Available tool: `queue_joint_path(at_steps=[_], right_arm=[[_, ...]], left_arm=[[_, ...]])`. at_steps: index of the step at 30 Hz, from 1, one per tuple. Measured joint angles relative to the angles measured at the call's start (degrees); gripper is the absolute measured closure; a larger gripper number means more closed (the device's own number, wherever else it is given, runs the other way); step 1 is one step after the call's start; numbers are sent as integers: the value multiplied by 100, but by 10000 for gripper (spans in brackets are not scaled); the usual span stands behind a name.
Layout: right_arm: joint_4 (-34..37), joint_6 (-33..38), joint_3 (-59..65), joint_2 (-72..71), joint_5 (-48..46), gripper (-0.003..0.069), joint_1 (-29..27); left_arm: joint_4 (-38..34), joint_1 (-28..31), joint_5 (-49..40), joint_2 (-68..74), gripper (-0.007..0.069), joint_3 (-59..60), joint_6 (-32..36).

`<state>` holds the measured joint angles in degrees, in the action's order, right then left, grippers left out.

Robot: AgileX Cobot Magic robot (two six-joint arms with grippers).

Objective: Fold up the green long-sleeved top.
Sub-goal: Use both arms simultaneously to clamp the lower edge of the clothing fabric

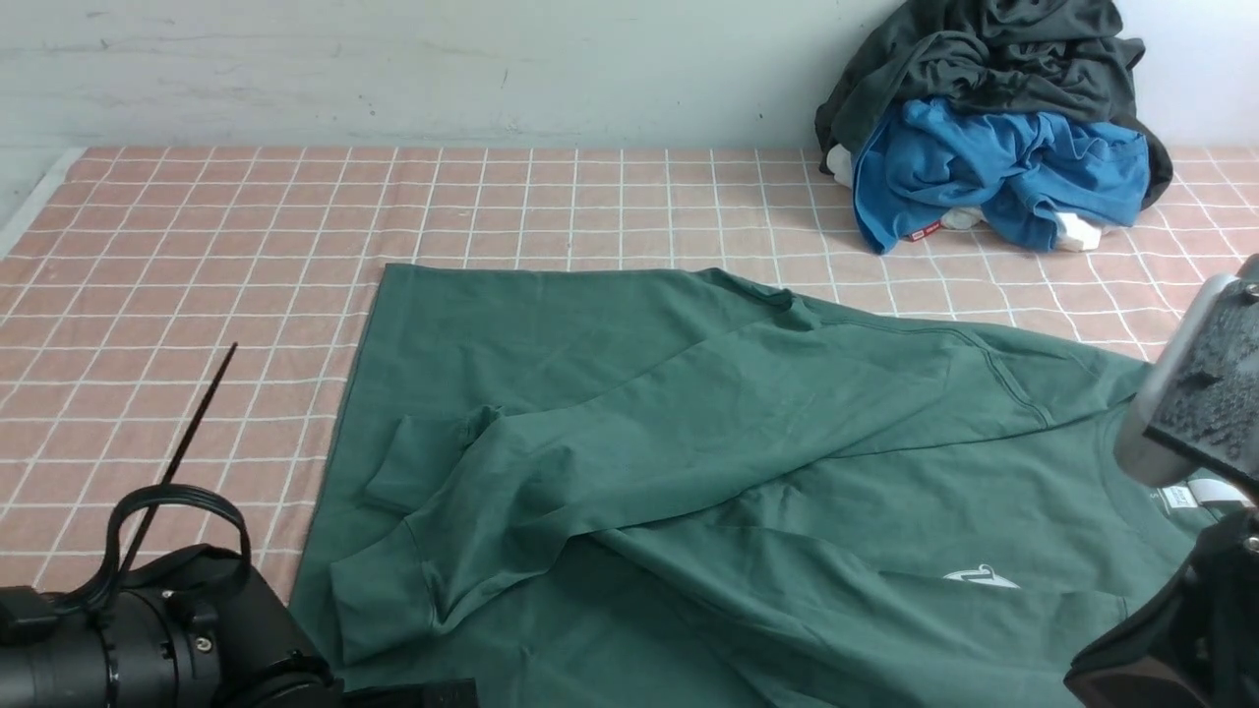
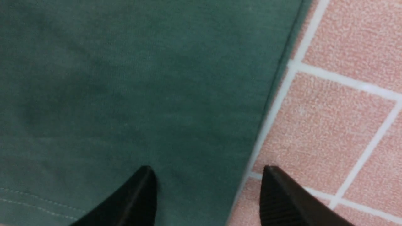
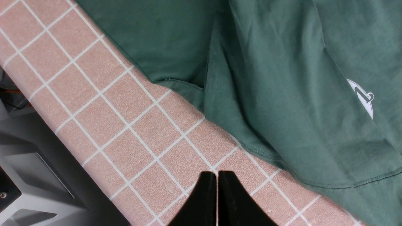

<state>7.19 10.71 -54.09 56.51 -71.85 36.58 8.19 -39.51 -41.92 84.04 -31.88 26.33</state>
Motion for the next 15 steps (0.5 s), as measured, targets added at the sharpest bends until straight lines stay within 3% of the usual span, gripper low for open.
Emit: queue_joint_path(at_steps=[9,15], right_arm=[[0,0,0,0,0,659,0],[0,6,0,0,0,659,0]], left_arm=[[866,-12,-149,120,207,-470,-989],[1042,-12,-154,200,207,-504,-1198]])
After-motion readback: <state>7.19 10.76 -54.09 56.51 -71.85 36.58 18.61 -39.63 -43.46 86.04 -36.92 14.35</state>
